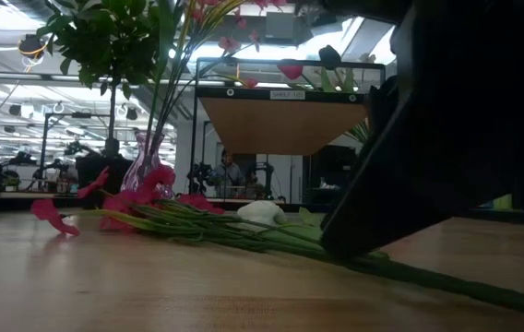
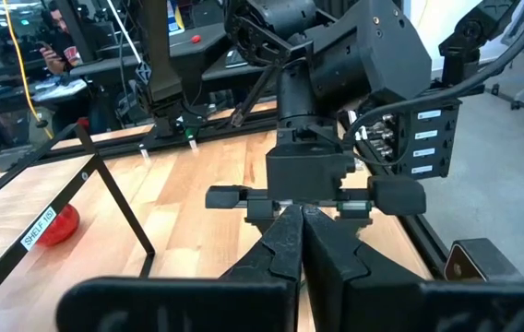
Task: Pick and place flowers into a vace then onto a shelf
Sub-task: Put the red flowers into the violet vase
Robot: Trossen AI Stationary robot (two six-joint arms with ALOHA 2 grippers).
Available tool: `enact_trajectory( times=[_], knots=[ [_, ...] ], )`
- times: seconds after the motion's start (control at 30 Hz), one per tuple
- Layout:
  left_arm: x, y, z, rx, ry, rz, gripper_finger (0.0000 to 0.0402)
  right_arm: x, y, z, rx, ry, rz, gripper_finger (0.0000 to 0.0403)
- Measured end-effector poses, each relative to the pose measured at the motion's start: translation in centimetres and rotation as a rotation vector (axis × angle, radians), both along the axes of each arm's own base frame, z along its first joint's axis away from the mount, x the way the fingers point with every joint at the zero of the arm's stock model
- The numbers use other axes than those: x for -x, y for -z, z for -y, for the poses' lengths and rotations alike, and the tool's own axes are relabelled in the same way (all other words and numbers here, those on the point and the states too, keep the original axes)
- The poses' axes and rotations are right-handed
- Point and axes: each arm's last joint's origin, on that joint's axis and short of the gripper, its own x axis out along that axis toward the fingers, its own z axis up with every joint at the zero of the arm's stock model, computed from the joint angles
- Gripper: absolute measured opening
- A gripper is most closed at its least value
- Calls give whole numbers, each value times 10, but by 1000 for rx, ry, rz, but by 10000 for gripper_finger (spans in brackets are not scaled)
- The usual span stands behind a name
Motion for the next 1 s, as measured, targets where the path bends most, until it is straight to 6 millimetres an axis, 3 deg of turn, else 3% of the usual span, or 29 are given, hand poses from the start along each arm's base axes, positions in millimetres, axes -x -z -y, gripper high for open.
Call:
enact_trajectory(
  times=[0.83, 1.0],
  knots=[
    [0, 0, 0, 12, -2, 0, 8, -2, 2, 5, -7, 38, -16, 190],
    [0, 0, 0, 33, -4, 0, 8, -2, 12, 5, -16, 72, -23, 190]
  ],
)
